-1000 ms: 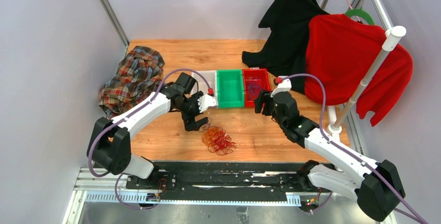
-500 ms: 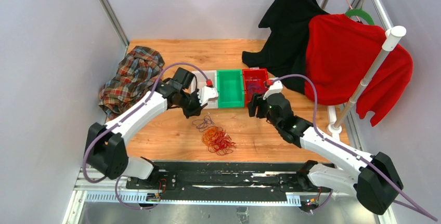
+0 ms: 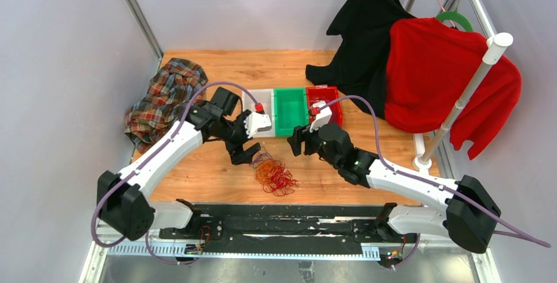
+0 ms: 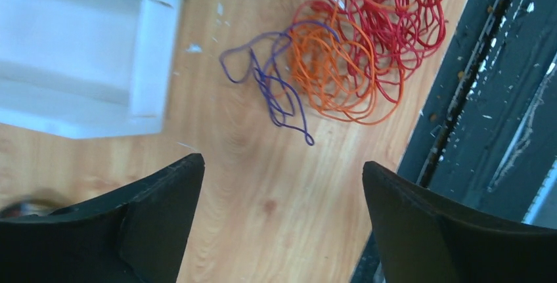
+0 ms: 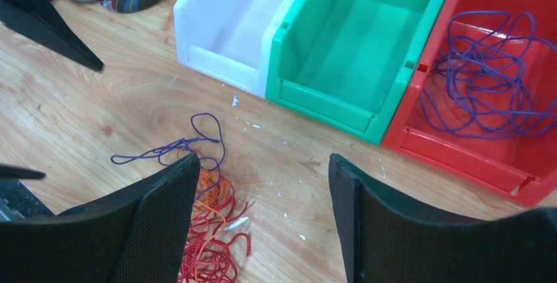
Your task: Untangle the cables
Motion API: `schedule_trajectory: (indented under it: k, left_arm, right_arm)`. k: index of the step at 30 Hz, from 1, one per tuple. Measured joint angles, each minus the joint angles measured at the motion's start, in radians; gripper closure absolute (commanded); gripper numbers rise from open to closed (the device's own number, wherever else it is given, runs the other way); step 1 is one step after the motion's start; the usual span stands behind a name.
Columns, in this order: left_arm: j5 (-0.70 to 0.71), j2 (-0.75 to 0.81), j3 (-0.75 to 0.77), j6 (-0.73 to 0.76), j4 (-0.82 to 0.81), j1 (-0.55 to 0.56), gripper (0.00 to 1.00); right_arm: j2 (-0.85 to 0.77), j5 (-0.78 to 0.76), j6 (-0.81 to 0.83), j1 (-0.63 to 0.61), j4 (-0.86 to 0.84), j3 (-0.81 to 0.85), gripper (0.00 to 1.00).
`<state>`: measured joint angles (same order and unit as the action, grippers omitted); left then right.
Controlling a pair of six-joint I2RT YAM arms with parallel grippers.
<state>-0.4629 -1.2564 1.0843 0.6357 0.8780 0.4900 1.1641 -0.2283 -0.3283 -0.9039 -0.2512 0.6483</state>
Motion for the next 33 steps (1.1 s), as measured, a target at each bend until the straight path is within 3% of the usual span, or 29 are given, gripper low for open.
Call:
schedule_trajectory:
  k: [5, 11, 20, 26, 29, 33]
  left_arm:
    - [0.002, -0.1, -0.04, 0.0, -0.01, 0.025, 0.02]
    - [0.043, -0.116, -0.127, -0.02, -0.106, 0.117, 0.03]
    - [0.22, -0.14, -0.192, -0.001, -0.314, 0.141, 0.42]
    - [0.239, -0.14, -0.204, 0.013, -0.351, 0.141, 0.54]
    - [0.224, -0.141, -0.204, 0.02, -0.336, 0.141, 0.78]
    - [0.223, -0.142, -0.204, 0.031, -0.312, 0.141, 0.99]
  right_arm:
    - [-0.027, -0.027, 0.0, 0.0, -0.002, -0.007, 0.28]
    - [-0.058, -0.067, -0.001, 0.0, -0.002, -0.036, 0.29]
    - [-0.074, -0.09, -0.012, 0.0, 0.002, -0.054, 0.34]
    - [-0.096, -0.096, -0.016, 0.0, 0.006, -0.061, 0.36]
    - [-0.11, -0.104, -0.017, 0.0, 0.013, -0.067, 0.38]
    - [-0.121, -0.114, -0.019, 0.0, 0.02, -0.069, 0.4]
